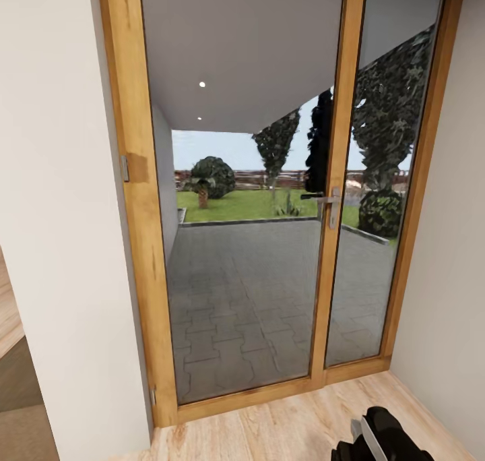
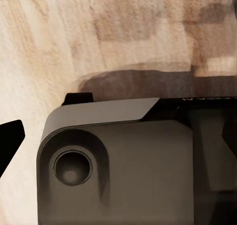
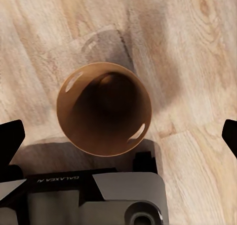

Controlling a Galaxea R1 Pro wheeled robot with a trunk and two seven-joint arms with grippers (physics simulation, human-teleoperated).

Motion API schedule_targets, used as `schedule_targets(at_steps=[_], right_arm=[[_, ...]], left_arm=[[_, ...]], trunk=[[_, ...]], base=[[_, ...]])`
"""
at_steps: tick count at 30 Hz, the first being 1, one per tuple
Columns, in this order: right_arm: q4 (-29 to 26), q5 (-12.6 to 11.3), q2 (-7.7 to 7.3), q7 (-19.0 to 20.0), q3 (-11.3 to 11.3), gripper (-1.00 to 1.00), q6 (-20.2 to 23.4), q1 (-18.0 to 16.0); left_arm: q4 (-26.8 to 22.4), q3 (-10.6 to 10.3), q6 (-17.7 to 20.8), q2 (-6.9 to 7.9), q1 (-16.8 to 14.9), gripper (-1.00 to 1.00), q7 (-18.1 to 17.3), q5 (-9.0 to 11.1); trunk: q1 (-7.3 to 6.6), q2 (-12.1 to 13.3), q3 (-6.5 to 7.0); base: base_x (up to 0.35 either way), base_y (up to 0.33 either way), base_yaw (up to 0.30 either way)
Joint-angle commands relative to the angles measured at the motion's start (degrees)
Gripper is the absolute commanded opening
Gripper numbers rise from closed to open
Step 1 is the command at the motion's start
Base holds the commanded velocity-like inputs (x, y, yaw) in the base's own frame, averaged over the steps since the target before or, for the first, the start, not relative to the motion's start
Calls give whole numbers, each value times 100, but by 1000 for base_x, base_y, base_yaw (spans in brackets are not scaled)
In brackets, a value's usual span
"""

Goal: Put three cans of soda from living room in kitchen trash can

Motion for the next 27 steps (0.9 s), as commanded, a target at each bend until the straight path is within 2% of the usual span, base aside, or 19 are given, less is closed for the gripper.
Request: schedule_targets(at_steps=[1,27], right_arm=[[5,-1,3,1,0,100,-13,-1],[129,2,24,37,-3,100,-65,-1]], left_arm=[[0,0,0,1,-2,100,0,0],[0,3,0,-4,-30,100,16,-3]], trunk=[[0,0,-2],[0,0,-213]], base=[[0,0,0],[0,0,1]])
